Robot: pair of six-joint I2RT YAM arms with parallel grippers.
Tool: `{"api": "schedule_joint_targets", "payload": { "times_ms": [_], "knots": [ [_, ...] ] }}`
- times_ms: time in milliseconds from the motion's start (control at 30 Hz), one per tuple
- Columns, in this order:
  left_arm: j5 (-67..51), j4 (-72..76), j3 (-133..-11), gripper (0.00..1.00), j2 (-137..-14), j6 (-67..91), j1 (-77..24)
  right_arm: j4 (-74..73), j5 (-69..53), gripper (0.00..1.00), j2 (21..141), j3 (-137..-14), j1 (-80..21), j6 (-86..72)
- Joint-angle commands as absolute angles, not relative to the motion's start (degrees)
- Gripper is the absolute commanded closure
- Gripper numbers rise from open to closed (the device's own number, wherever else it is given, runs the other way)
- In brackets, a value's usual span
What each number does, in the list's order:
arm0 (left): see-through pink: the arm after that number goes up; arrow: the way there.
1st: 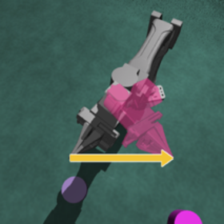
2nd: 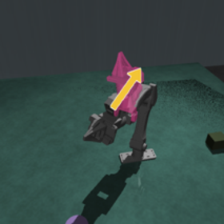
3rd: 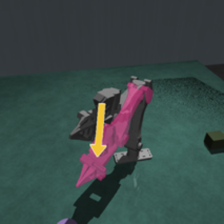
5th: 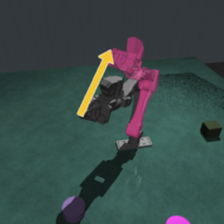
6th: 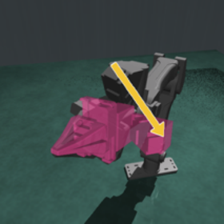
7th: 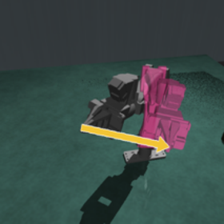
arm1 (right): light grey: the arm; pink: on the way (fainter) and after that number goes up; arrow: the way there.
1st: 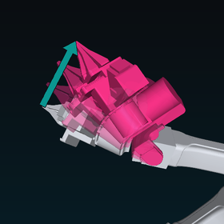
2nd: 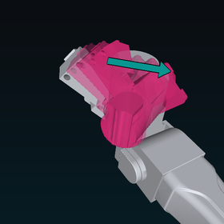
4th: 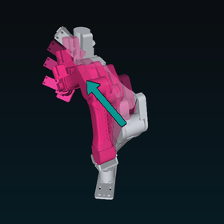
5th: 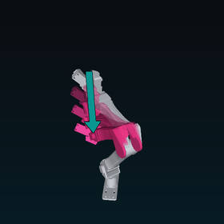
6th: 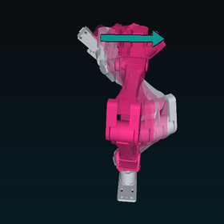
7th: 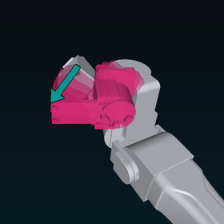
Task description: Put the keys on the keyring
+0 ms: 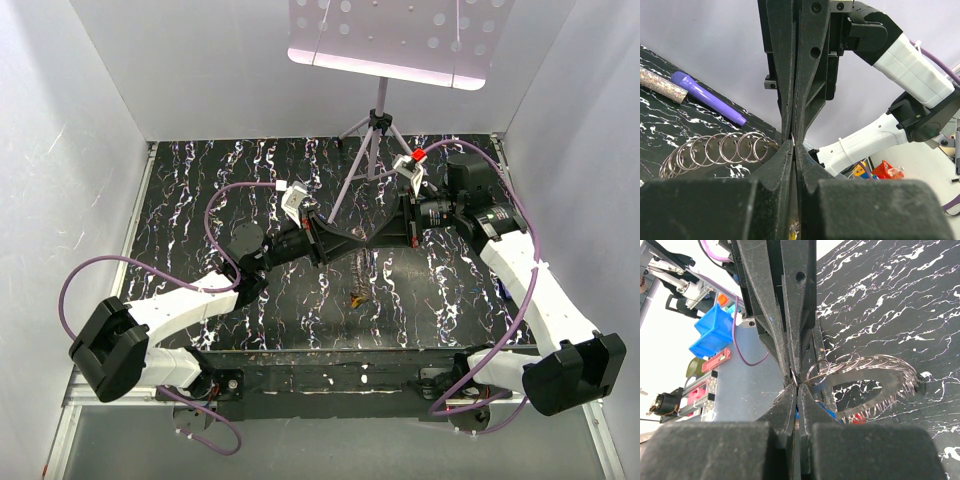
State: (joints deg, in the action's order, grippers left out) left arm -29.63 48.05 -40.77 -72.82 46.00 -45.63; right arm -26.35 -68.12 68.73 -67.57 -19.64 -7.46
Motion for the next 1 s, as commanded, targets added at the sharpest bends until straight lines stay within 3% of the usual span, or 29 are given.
{"api": "schedule_joint_targets", "payload": {
  "times_ms": [0, 167, 367, 567, 700, 967],
  "knots": [
    [-29.36, 50.81, -42.1, 0.89, -70.58, 46.93, -46.14, -24.08, -69.79, 0.99, 68.03, -66.62, -19.95, -8.17],
    [-29.62, 44.23, -40.52, 0.48, -65.14, 46.94, -44.92, -23.82, -70.4, 0.99, 67.94, -65.66, -20.04, -8.44],
    [-34.7, 15.0, -46.13, 0.26, -56.96, 42.72, -39.21, -28.2, -71.28, 0.99, 67.59, -65.48, -19.95, -2.91],
    [-47.62, -6.83, -55.79, 0.25, -60.72, 36.92, -36.04, -35.76, -71.54, 0.99, 68.55, -66.79, -20.83, 5.17],
    [-53.07, -13.78, -62.65, 0.32, -65.73, 34.03, -36.12, -38.49, -70.67, 0.99, 69.69, -67.59, -22.41, 8.17],
    [-54.49, -23.45, -71.27, 0.38, -73.99, 28.48, -39.02, -40.25, -69.52, 0.99, 71.28, -68.29, -23.73, 9.93]
  ]
}}
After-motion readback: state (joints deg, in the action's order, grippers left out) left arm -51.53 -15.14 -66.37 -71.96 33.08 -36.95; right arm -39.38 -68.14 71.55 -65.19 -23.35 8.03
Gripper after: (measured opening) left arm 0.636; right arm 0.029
